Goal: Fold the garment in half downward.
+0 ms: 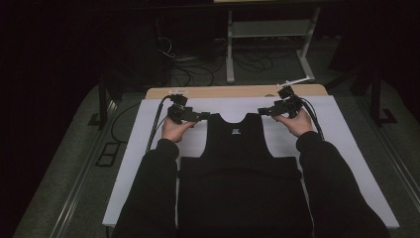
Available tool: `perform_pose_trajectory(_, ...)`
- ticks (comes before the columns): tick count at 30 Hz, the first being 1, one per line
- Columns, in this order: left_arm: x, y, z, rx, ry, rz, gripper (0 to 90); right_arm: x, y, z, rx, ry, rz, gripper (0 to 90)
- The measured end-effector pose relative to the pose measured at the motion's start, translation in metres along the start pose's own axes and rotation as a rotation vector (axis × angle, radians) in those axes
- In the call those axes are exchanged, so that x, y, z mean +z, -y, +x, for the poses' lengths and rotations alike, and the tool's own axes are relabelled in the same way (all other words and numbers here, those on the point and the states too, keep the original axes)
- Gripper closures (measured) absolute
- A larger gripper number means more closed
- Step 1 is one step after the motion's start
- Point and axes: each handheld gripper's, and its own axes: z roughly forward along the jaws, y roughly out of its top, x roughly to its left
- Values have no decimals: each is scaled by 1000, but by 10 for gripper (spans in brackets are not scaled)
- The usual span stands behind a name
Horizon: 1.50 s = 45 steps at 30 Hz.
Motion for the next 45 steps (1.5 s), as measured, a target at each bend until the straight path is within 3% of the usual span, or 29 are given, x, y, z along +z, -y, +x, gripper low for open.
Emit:
perform_pose_trajectory(10,16,2,-3,5,-23,28,21,21,5,7,0,1,18,125)
perform_pose_trajectory(16,22,5,-1,-14,-36,50,48,29,9,6,13,10,42,146)
perform_pose_trajectory(22,28,10,1,-24,-19,89,89,34,13,6,21,23,60,193)
perform_pose_trajectory(26,32,10,0,-35,-8,79,138,39,15,5,22,32,75,255)
perform_pose_trajectory(30,35,10,-1,-25,-45,88,224,43,17,6,27,52,93,306)
perform_pose_trajectory(32,36,11,1,-42,-64,95,271,45,19,6,20,62,102,348)
perform_pose_trajectory(34,37,12,3,-63,-56,93,301,47,20,5,27,65,104,384)
perform_pose_trajectory(43,45,16,2,-53,-70,106,481,51,23,5,28,77,100,526)
perform_pose_trajectory(45,47,16,0,-39,-80,117,593,51,24,5,32,76,99,544)
